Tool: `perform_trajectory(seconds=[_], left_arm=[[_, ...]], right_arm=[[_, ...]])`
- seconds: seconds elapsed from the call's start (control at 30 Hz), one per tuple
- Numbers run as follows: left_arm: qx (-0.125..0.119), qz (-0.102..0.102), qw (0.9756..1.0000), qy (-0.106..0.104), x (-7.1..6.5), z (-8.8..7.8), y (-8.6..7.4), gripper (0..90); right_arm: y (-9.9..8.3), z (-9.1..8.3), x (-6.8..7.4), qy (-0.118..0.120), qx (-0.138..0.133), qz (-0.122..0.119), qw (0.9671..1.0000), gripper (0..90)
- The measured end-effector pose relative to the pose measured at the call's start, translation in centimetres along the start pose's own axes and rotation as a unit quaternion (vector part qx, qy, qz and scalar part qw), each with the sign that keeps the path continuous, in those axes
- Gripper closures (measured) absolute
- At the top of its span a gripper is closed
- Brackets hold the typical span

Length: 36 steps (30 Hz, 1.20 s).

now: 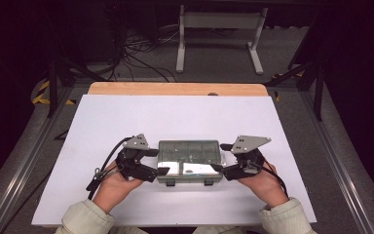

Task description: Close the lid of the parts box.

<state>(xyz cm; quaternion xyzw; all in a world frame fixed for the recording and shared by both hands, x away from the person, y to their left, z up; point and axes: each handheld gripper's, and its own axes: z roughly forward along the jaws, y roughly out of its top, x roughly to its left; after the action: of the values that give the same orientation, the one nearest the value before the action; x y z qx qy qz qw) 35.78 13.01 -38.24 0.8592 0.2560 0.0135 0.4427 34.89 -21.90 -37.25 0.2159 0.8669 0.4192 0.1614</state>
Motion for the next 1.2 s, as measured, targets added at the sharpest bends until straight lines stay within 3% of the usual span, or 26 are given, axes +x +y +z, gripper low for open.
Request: perform_trajectory(seconds=[0.1,0.17,0.23,0.27,0.3,0.33,0.5,0.53,0.57,0.6,0.7,0.77,0.83,0.97,1.03,1.1,1.13,1.17,1.2], left_arm=[[-0.017,-0.004,0.9999,-0.001,0.1,-0.6,-0.3,11.3],[-0.057,-0.011,0.9982,0.015,0.1,-1.8,-1.1,8.1],[-0.081,-0.012,0.9964,0.021,0.0,-2.4,-1.6,3.8],[-0.081,-0.012,0.9964,0.021,0.0,-2.4,-1.6,3.3],[-0.112,-0.013,0.9932,0.028,0.0,-3.3,-2.3,2.8],[-0.127,-0.008,0.9914,0.034,0.1,-3.5,-2.5,2.6],[-0.172,-0.007,0.9833,0.058,-0.2,-5.0,-4.0,2.6],[-0.172,-0.007,0.9833,0.058,-0.2,-5.0,-4.0,2.6],[-0.182,-0.005,0.9808,0.069,-0.3,-5.3,-4.7,2.7],[-0.182,-0.005,0.9808,0.069,-0.3,-5.3,-4.7,2.6],[-0.196,-0.002,0.9765,0.090,-0.4,-5.8,-5.8,2.6],[-0.217,0.003,0.9699,0.110,-0.4,-6.3,-7.0,2.6],[-0.219,0.003,0.9692,0.112,-0.4,-6.5,-7.3,2.6],[-0.236,0.003,0.9622,0.136,-0.3,-7.4,-9.2,2.6],[-0.238,0.003,0.9603,0.146,-0.3,-7.8,-10.0,2.6],[-0.242,0.003,0.9569,0.161,-0.5,-8.1,-10.8,2.7],[-0.241,0.010,0.9535,0.181,-0.7,-8.5,-11.5,3.2],[-0.241,0.010,0.9535,0.181,-0.7,-8.5,-11.5,3.6],[-0.244,0.017,0.9499,0.195,-0.9,-8.8,-12.3,3.6]], right_arm=[[-0.2,-0.9,0.2,-0.017,-0.040,0.004,0.9991,19.0],[-0.6,-1.4,0.4,-0.026,-0.062,0.005,0.9977,18.3],[-1.0,-1.9,0.6,-0.037,-0.079,0.003,0.9962,16.2],[-1.1,-2.1,0.6,-0.039,-0.086,0.005,0.9955,16.1],[-1.3,-2.5,0.7,-0.045,-0.093,0.006,0.9946,15.4],[-1.5,-2.7,0.7,-0.051,-0.102,0.006,0.9935,14.6],[-2.3,-3.9,0.8,-0.064,-0.133,0.008,0.9890,13.1],[-2.5,-4.1,0.8,-0.066,-0.139,0.007,0.9880,12.7],[-2.7,-4.3,0.8,-0.066,-0.146,0.009,0.9870,11.5],[-2.7,-4.3,0.8,-0.066,-0.146,0.009,0.9870,11.5],[-3.3,-4.7,0.7,-0.072,-0.155,0.013,0.9852,9.7],[-3.8,-4.9,0.6,-0.080,-0.163,0.014,0.9833,8.3],[-4.0,-4.9,0.6,-0.082,-0.164,0.014,0.9830,8.0],[-4.6,-4.9,0.8,-0.087,-0.166,0.009,0.9822,6.9],[-5.1,-4.9,1.0,-0.091,-0.170,0.007,0.9812,6.3],[-5.7,-4.8,1.2,-0.099,-0.174,0.011,0.9796,5.2],[-5.9,-4.8,1.2,-0.101,-0.173,0.011,0.9796,5.0],[-5.9,-4.8,1.2,-0.101,-0.173,0.011,0.9796,5.0],[-6.2,-4.8,1.1,-0.106,-0.174,0.012,0.9789,4.9]])
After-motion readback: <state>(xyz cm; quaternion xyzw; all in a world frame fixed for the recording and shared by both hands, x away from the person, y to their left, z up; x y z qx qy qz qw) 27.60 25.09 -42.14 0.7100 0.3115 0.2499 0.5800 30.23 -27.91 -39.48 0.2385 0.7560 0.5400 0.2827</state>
